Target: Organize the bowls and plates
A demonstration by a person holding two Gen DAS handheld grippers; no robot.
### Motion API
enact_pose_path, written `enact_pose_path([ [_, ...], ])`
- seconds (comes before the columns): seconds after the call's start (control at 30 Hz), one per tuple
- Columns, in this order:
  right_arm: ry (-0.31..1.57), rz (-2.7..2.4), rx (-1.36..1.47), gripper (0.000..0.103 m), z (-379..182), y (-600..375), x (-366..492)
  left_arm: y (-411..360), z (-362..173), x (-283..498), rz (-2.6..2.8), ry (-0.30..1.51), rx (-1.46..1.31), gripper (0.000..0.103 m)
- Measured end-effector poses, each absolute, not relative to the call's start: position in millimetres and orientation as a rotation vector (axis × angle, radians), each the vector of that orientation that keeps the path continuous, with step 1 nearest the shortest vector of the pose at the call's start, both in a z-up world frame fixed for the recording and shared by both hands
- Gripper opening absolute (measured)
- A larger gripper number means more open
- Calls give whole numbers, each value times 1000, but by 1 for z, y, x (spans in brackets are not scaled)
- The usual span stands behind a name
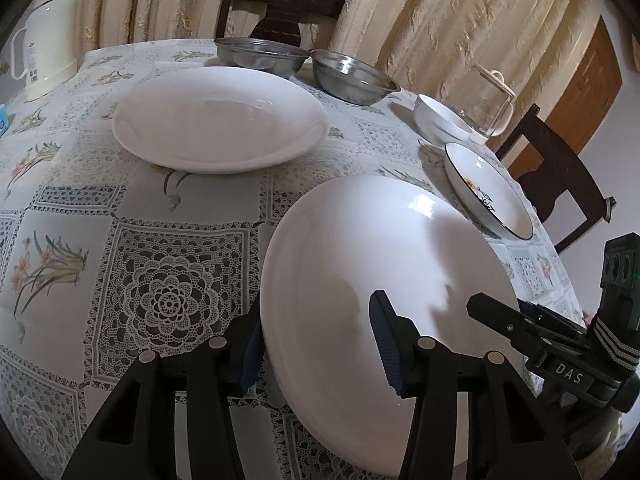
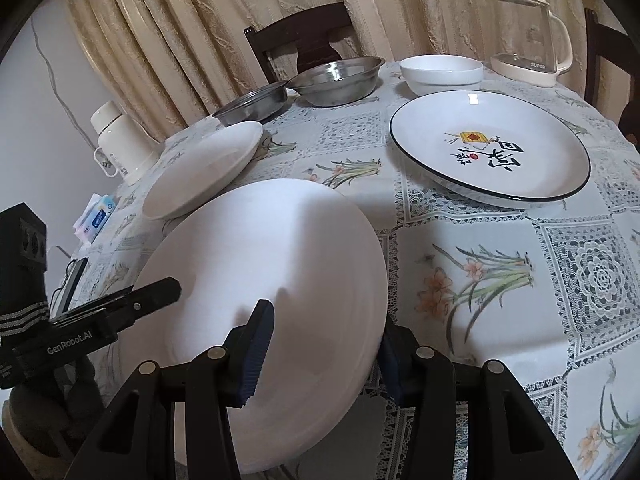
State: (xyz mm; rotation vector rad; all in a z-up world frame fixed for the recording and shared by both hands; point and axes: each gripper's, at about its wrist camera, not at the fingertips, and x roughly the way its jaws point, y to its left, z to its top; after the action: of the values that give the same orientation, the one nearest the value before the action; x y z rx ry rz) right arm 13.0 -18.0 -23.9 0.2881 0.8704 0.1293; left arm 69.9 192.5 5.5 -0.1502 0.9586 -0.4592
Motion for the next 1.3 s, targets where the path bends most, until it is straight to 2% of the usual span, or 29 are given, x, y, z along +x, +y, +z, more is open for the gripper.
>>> enact_pose_path([
  [0.27,839,39,264,63,-15,-20,12,201,13,69,-379,923,-123,51],
  [0.5,838,-23,212,66,-11,-13,12,203,10,67,-367,926,-113,51],
  [0.63,822,-36,184,70,-5,-7,12,202,13,64,-365,913,-98,57],
  [0.8,803,-56,154,77,2,1,14,206,15,64,-355,910,-107,58],
  [1.03,801,-60,126,79,6,10,20,207,11,68,-352,929,-110,63],
  [1.3,799,-85,91,79,7,16,27,207,8,71,-352,937,-113,63],
])
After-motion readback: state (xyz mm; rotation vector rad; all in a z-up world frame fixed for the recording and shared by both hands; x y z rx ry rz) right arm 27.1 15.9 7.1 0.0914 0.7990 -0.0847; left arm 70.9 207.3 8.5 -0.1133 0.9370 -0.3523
